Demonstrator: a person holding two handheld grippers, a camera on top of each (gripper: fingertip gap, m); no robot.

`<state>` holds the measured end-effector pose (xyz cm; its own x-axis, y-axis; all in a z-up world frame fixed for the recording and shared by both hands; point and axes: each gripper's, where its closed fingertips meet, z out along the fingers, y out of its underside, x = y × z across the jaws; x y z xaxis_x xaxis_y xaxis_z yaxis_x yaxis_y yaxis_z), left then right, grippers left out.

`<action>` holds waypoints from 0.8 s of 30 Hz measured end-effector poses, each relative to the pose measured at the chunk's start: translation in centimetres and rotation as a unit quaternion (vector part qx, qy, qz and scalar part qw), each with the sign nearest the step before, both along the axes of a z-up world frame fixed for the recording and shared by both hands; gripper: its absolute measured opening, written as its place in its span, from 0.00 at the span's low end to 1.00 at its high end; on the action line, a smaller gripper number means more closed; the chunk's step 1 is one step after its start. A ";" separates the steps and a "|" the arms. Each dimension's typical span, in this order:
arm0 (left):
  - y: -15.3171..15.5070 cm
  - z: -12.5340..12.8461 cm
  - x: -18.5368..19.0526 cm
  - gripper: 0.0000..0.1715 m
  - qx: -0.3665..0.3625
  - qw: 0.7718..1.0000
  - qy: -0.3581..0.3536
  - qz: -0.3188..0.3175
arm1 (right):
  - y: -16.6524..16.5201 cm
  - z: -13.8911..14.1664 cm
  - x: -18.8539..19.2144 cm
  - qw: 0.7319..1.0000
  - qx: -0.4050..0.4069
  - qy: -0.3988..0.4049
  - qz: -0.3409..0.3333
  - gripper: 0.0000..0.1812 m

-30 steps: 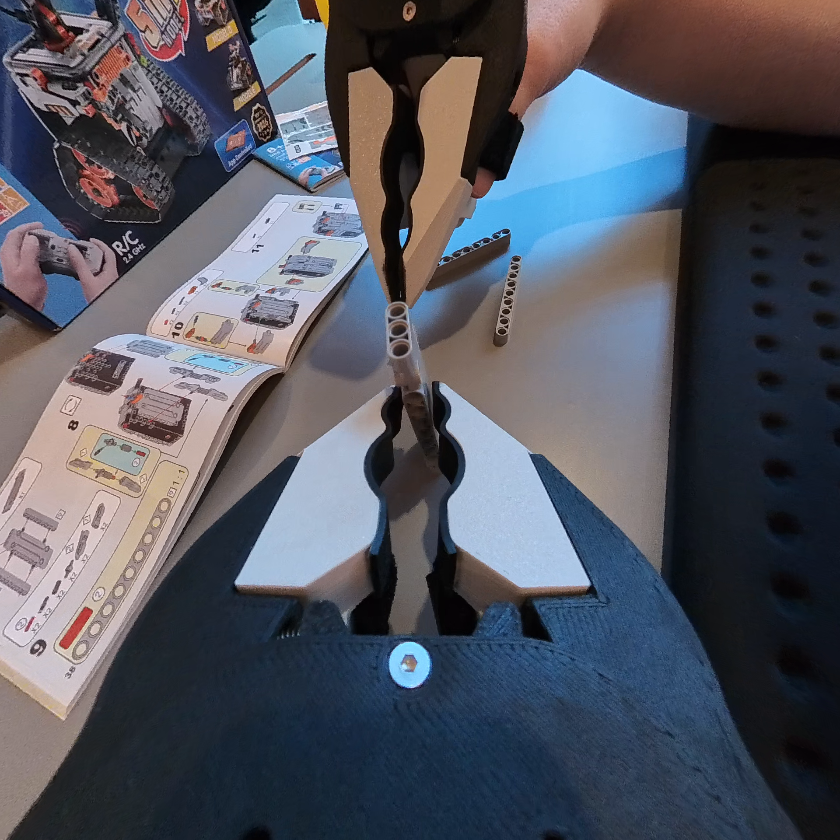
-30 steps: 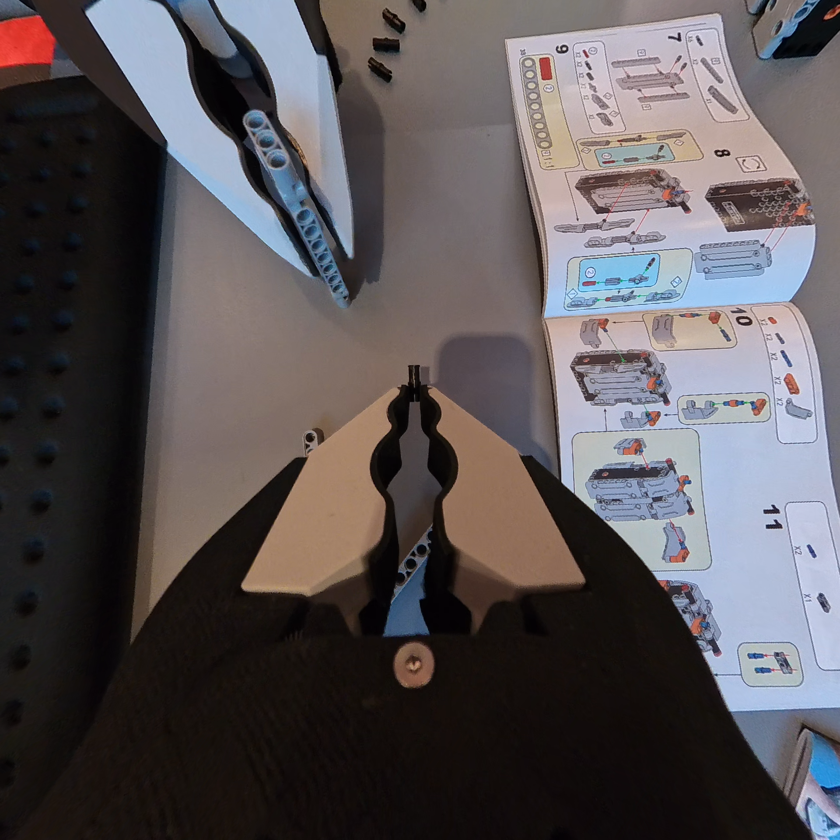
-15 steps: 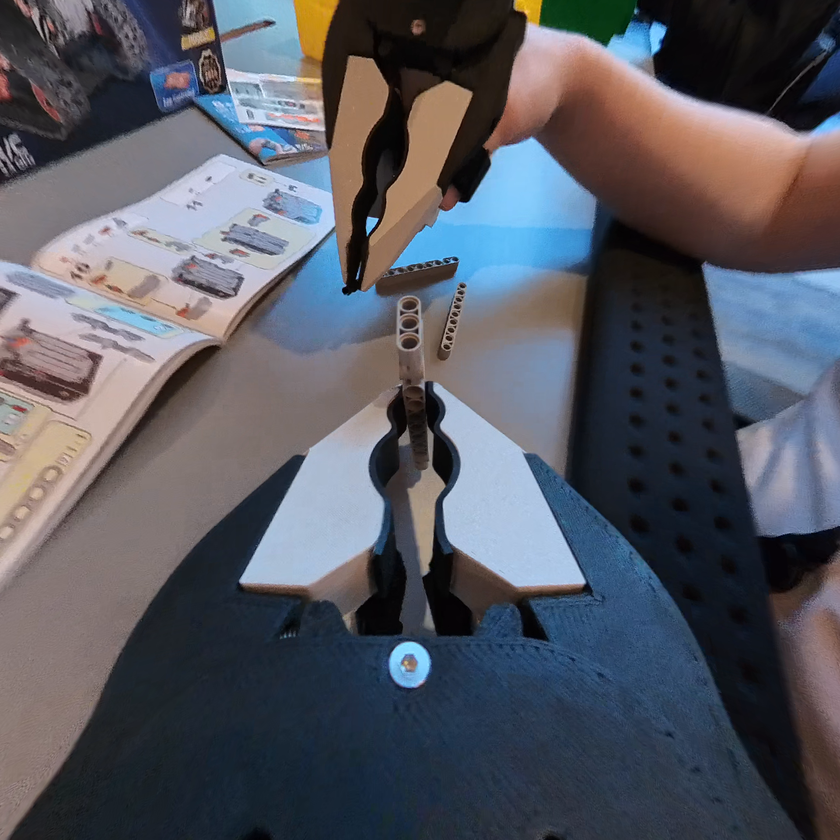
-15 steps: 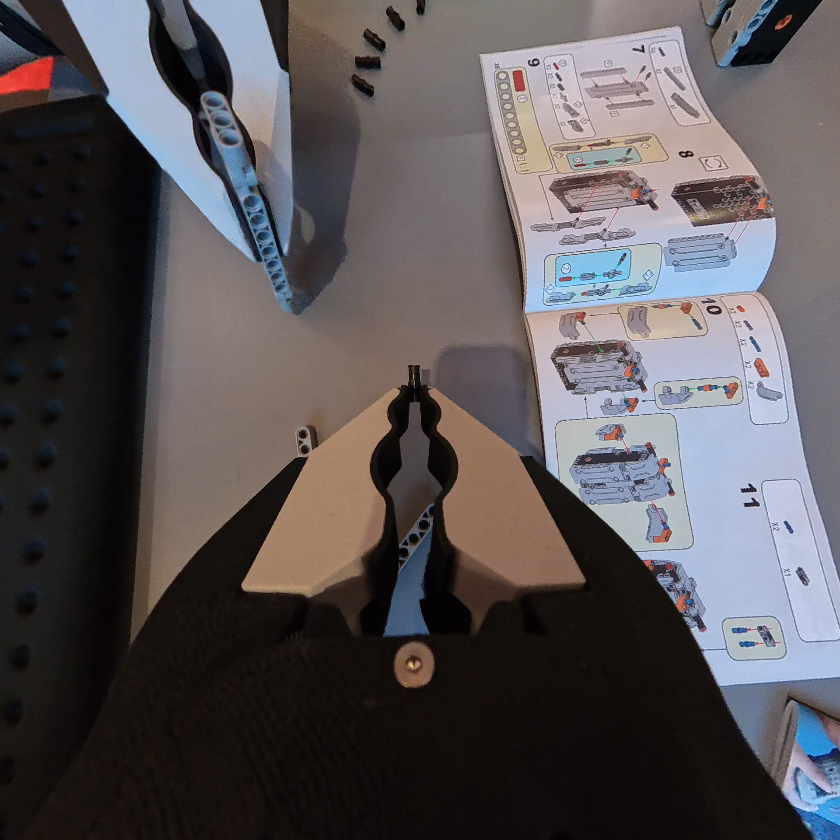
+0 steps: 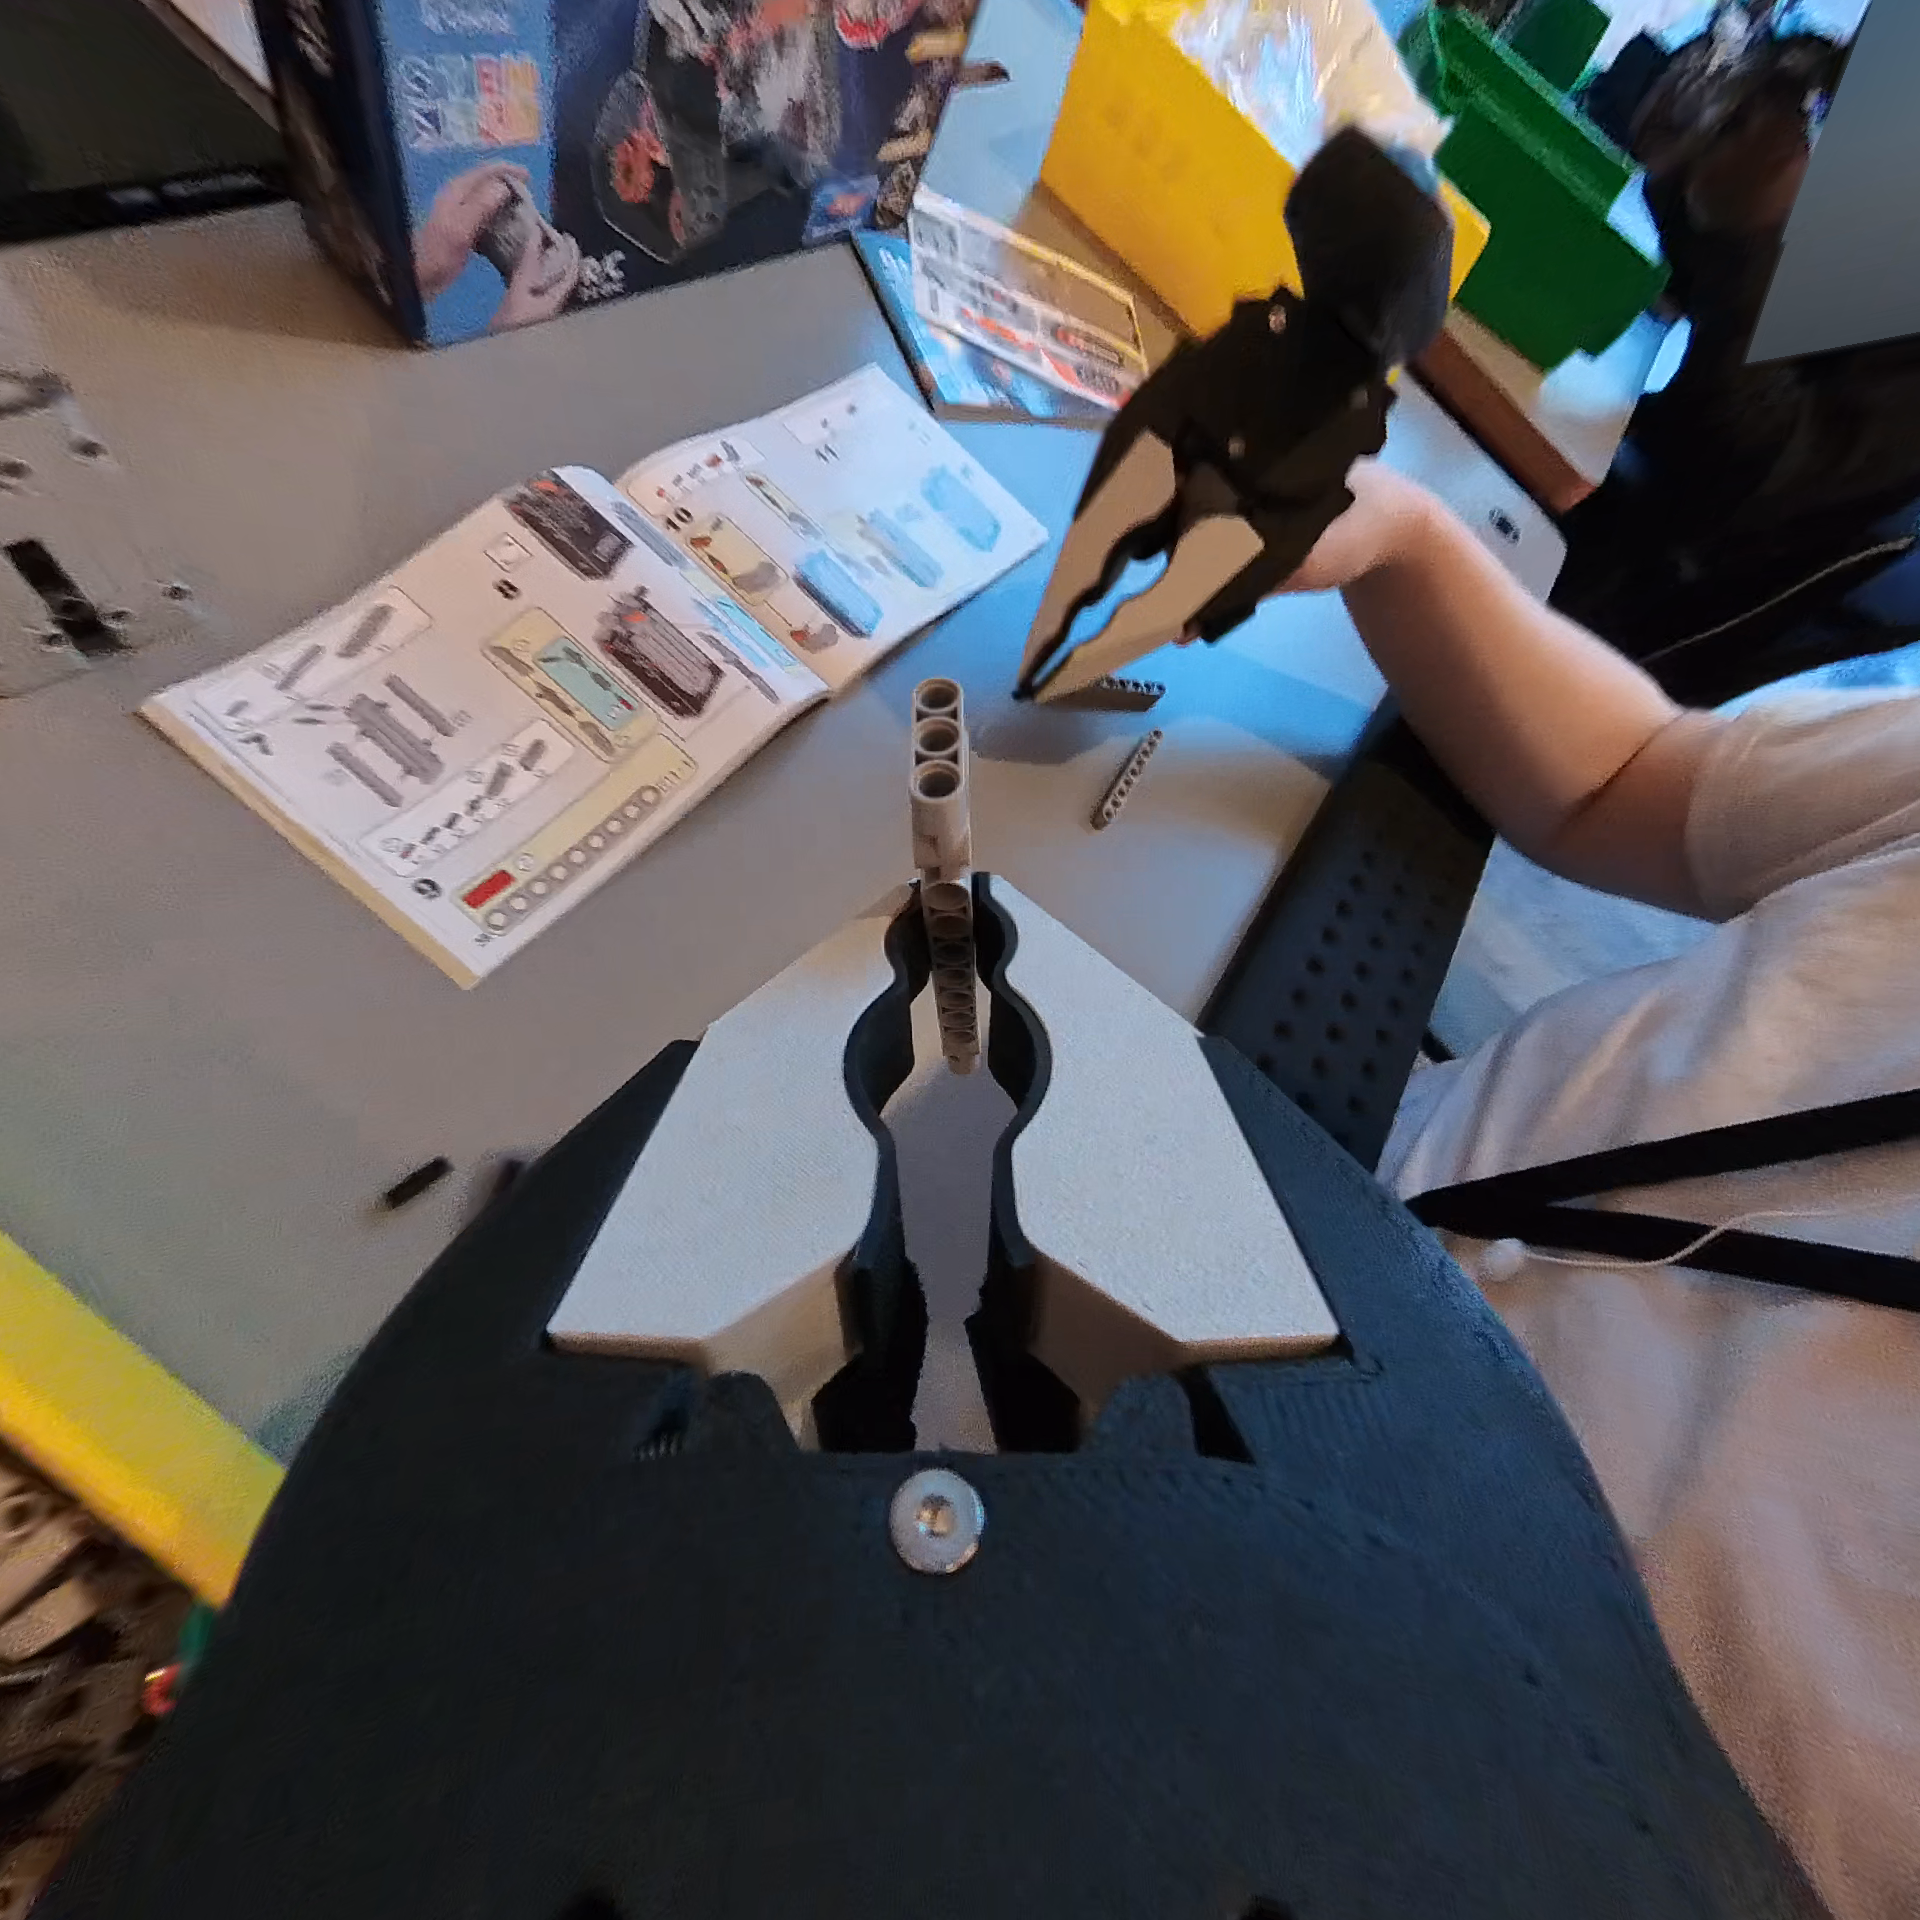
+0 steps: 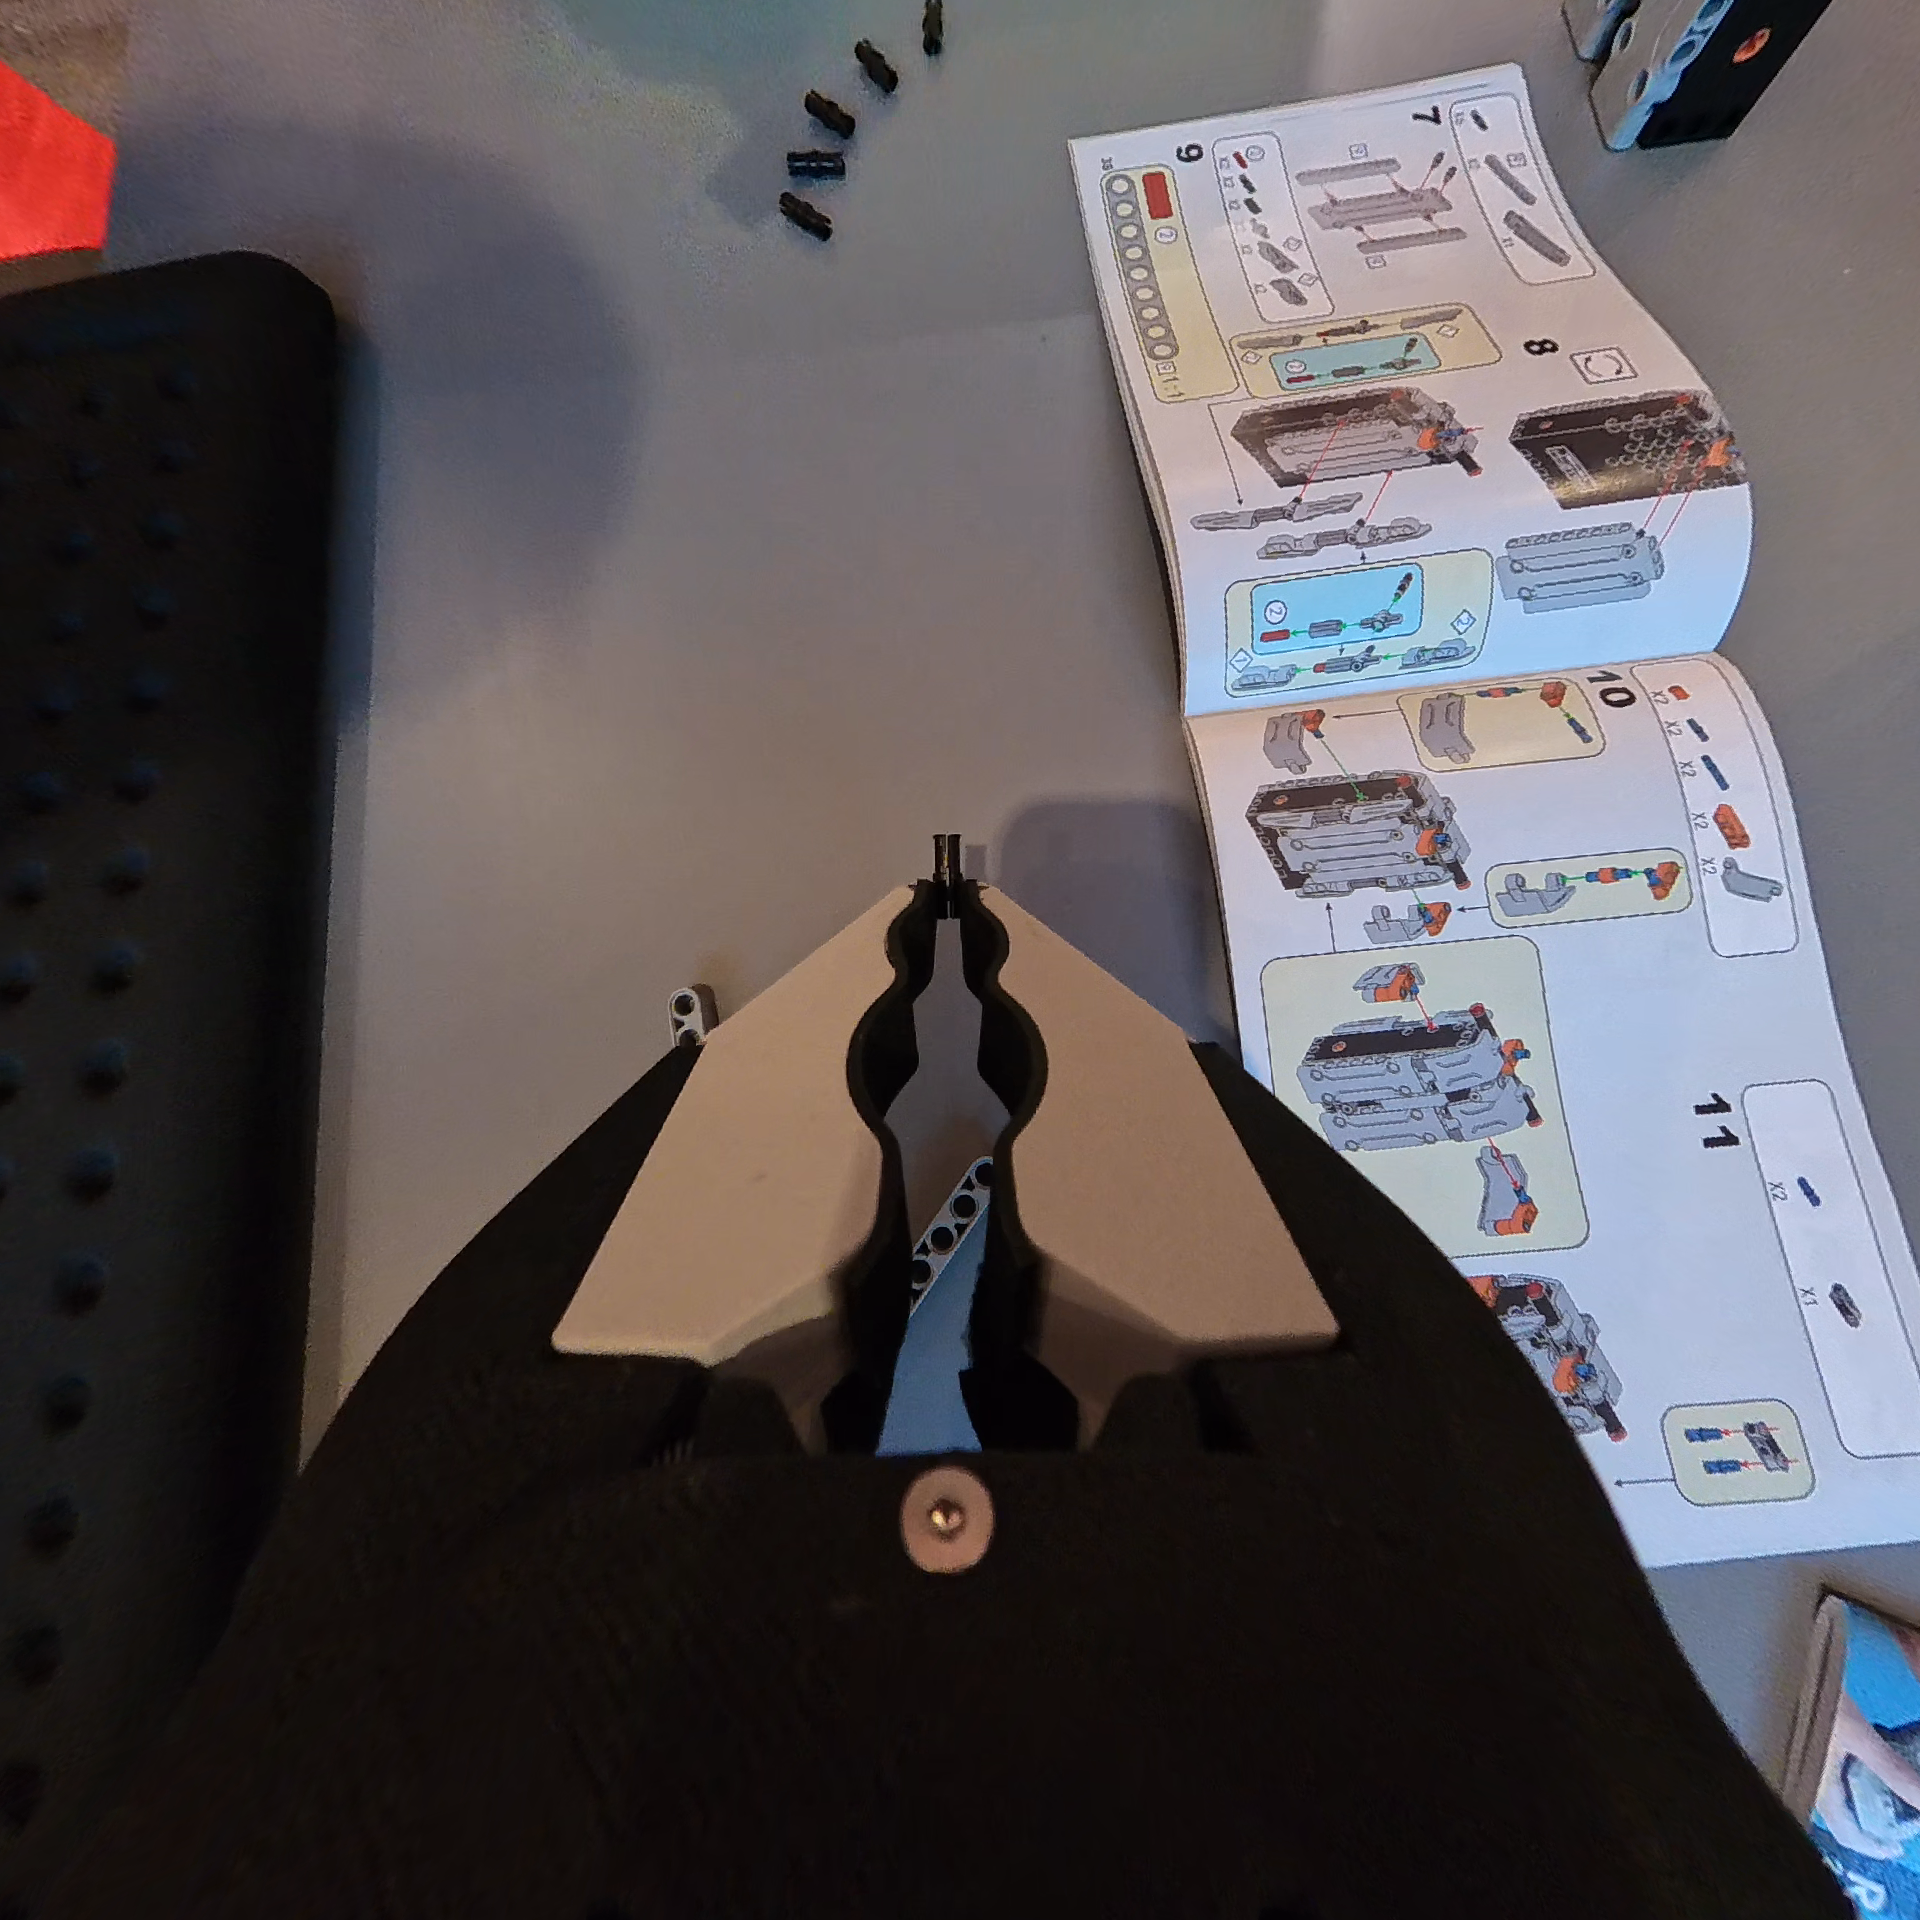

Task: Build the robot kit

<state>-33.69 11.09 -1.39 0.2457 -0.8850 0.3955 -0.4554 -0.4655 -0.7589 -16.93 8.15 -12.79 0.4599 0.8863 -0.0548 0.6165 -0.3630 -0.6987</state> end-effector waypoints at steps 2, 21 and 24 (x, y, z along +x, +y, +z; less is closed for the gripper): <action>2.1 0.8 -0.8 0.03 -0.018 1.000 -0.003 0.005 | 0.0 -0.1 -0.1 1.000 -0.003 0.001 0.001 0.02; 6.0 0.2 -1.1 0.03 -0.085 0.996 0.006 0.000 | 0.0 -0.3 0.1 1.000 -0.004 0.001 0.002 0.02; 5.6 0.5 -0.8 0.03 -0.102 0.995 -0.004 0.002 | 0.0 -0.2 0.1 1.000 -0.004 0.002 0.002 0.02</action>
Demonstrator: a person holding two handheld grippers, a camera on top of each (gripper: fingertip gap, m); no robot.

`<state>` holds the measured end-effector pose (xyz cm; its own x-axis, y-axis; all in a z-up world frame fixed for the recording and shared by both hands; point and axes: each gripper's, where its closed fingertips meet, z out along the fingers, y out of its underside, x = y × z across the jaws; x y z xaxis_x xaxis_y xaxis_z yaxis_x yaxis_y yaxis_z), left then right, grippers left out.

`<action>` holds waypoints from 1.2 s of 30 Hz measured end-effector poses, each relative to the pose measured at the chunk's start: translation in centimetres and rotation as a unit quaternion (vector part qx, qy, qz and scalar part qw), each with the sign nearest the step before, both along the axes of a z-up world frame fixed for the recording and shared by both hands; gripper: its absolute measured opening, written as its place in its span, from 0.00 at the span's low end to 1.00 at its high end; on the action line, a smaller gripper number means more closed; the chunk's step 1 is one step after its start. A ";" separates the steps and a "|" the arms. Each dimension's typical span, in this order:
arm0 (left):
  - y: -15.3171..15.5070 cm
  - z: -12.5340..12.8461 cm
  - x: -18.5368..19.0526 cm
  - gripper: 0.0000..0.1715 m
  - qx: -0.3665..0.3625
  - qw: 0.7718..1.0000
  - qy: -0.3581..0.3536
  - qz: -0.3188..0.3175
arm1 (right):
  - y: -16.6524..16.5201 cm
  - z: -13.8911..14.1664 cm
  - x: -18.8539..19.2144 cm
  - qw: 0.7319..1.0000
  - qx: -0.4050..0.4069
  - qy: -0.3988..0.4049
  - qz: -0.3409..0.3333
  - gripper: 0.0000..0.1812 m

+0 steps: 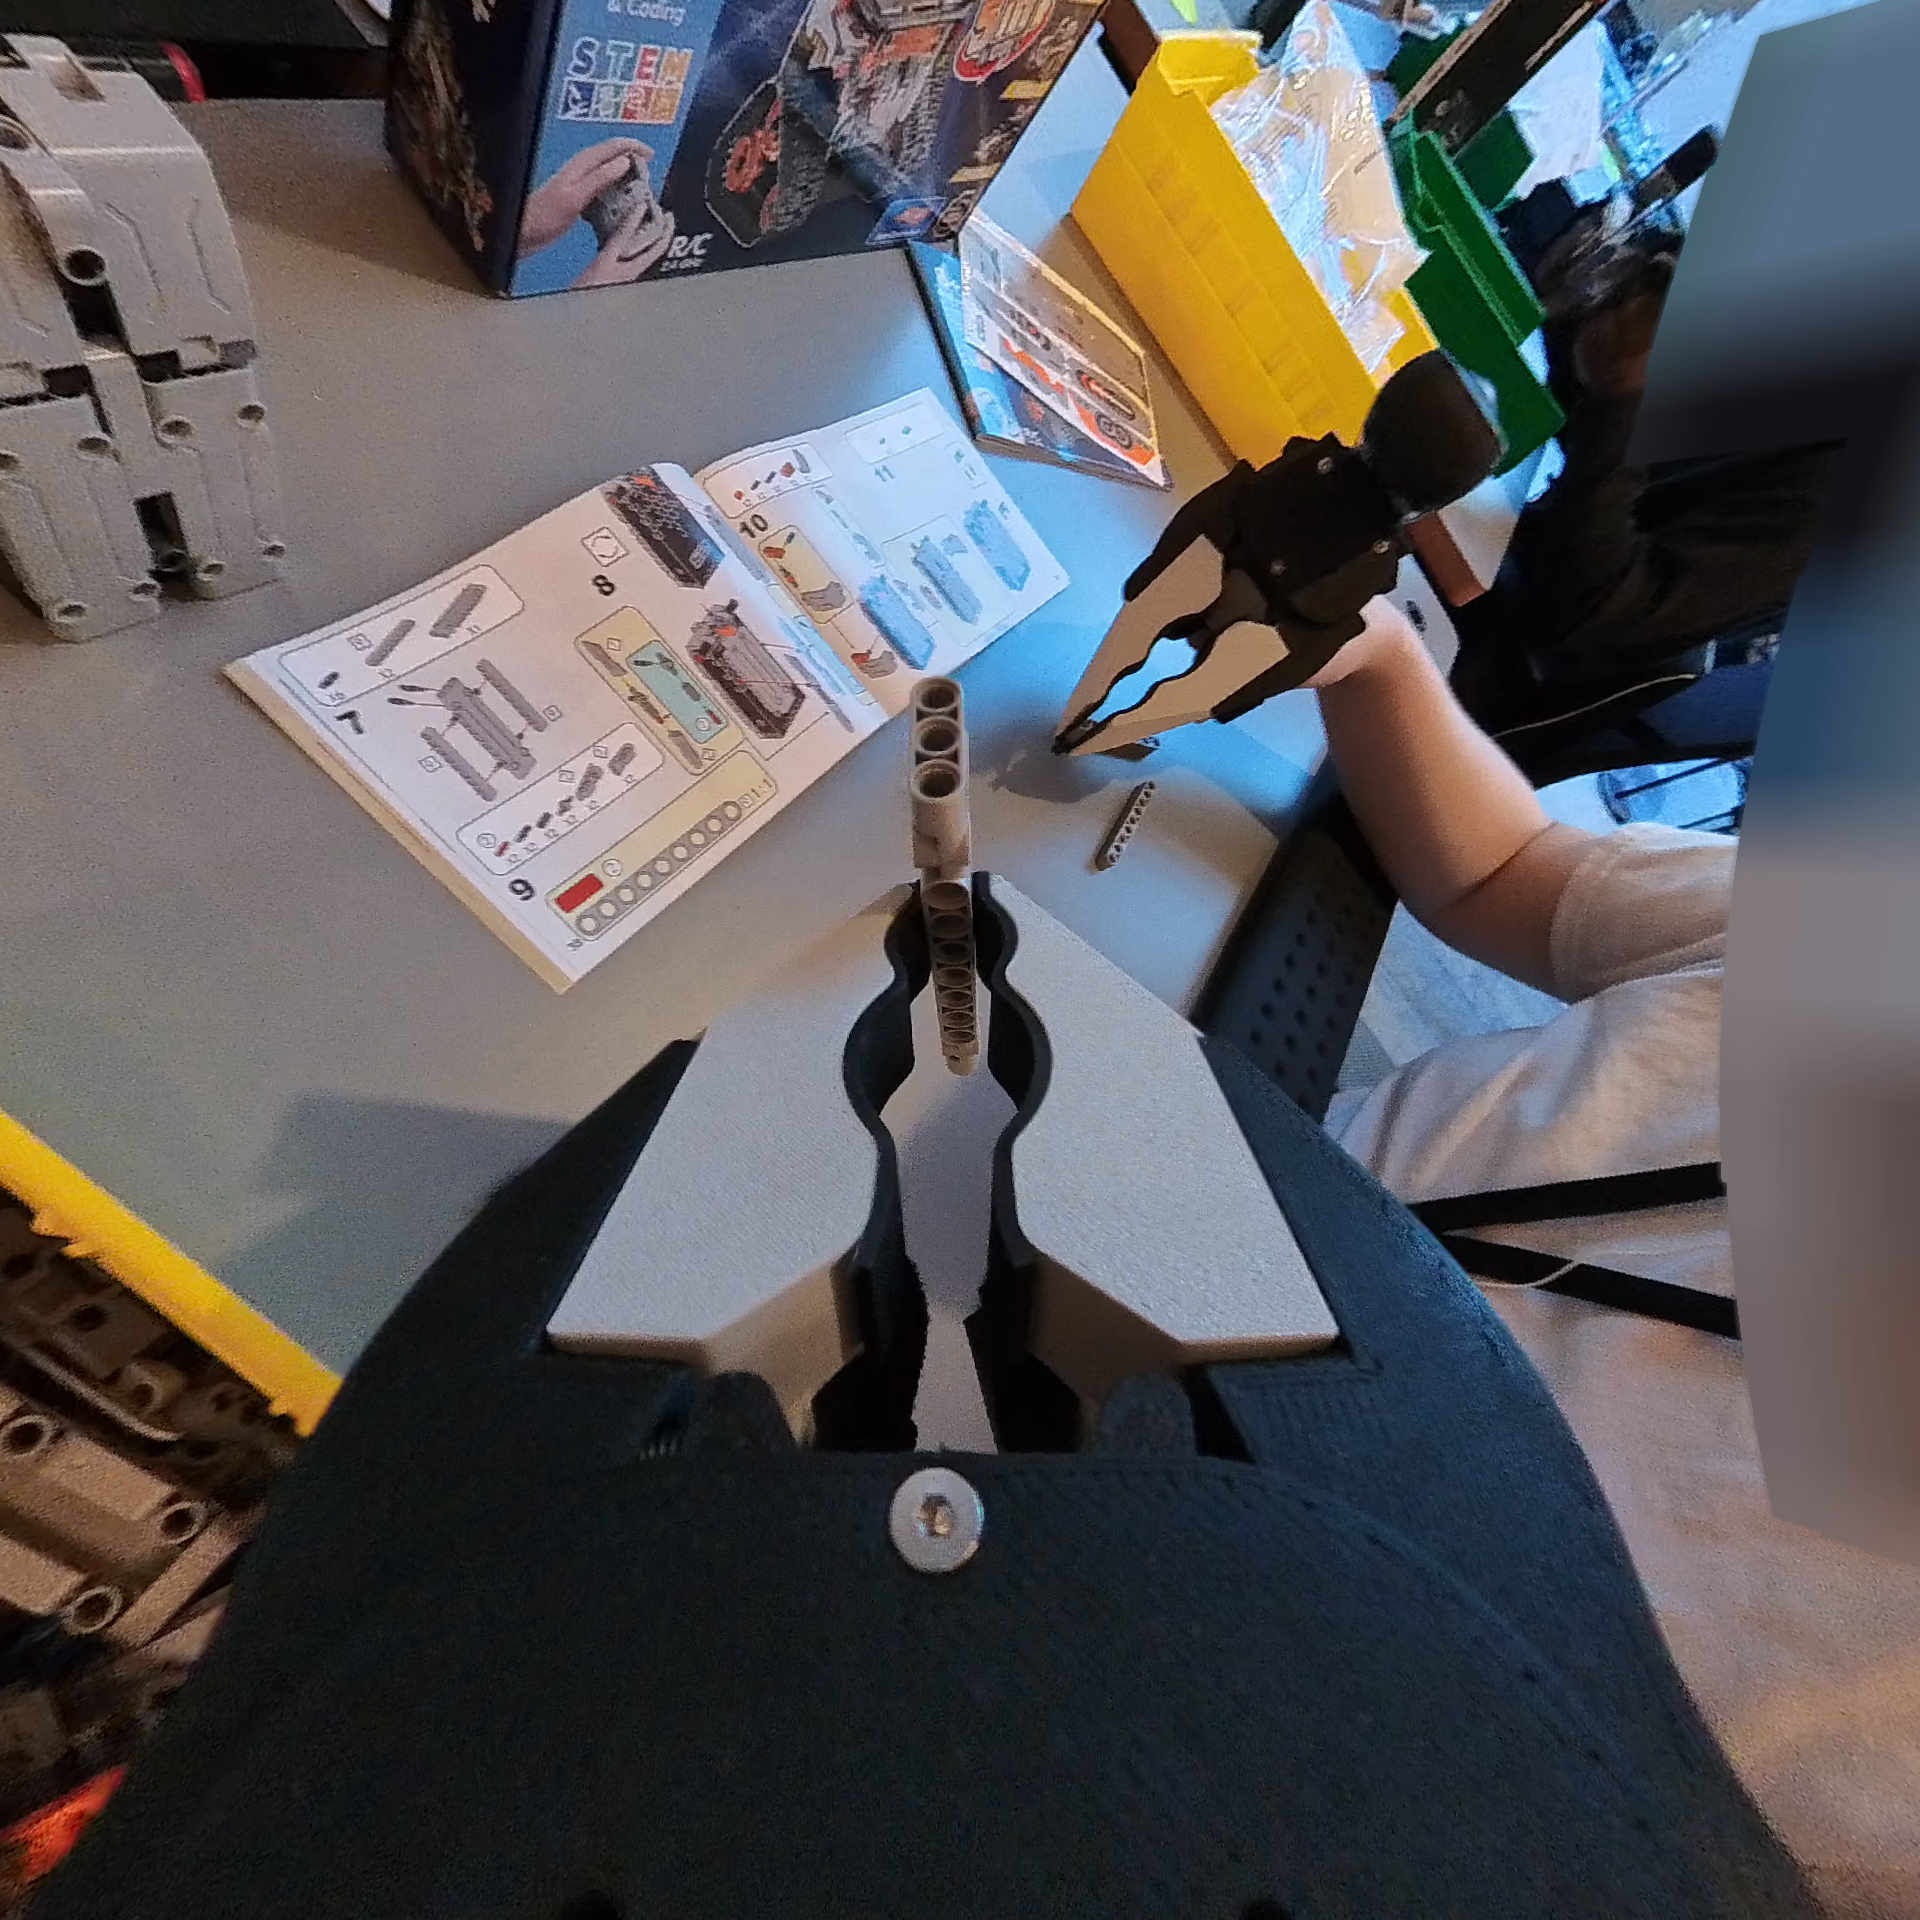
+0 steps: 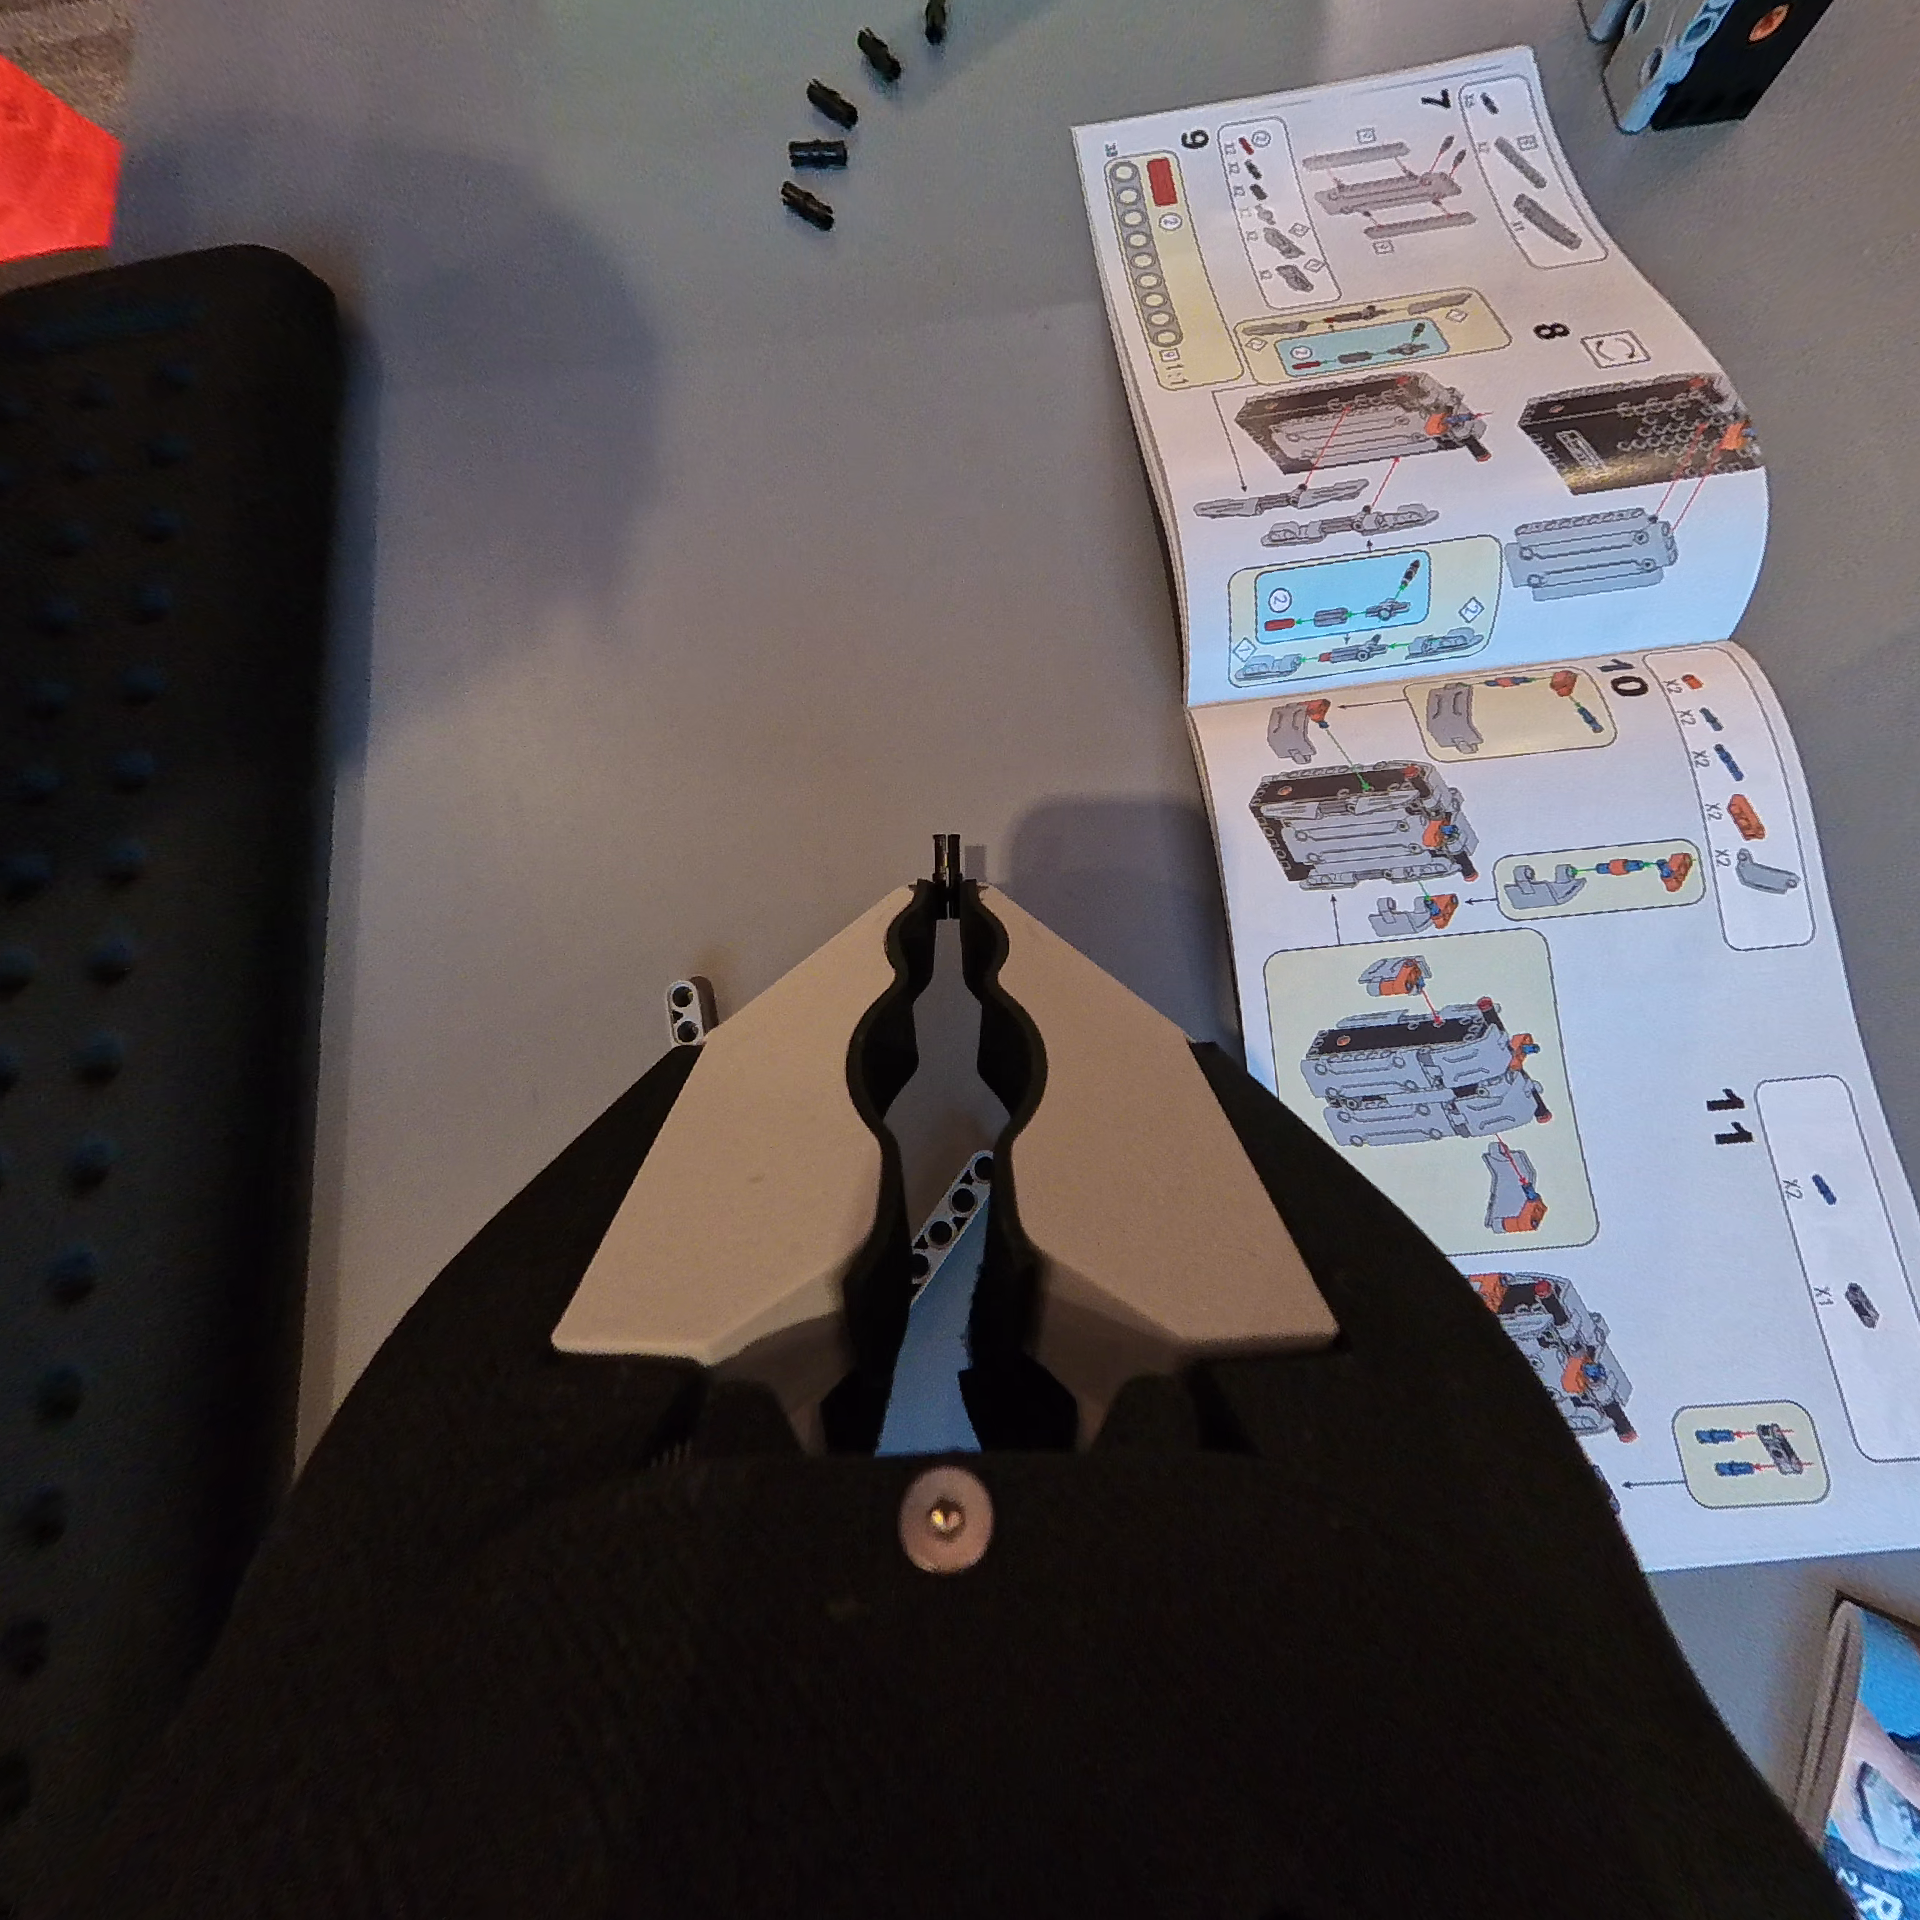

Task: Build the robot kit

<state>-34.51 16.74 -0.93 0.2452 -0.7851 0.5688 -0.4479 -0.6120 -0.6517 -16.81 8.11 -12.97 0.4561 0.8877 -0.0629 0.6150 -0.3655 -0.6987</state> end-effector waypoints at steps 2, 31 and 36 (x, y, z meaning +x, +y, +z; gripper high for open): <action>-0.4 0.1 0.2 0.03 -0.015 1.000 -0.009 -0.002 | -0.1 0.0 -0.1 1.000 0.000 -0.001 0.002 0.02; -17.2 -3.7 11.0 0.03 0.276 0.880 -0.078 -0.378 | -1.6 10.2 -1.8 0.930 0.298 0.195 0.092 0.02; -20.1 -4.5 12.4 0.03 0.192 0.885 -0.127 -0.405 | -5.4 8.0 -2.5 0.913 0.377 0.103 0.115 0.02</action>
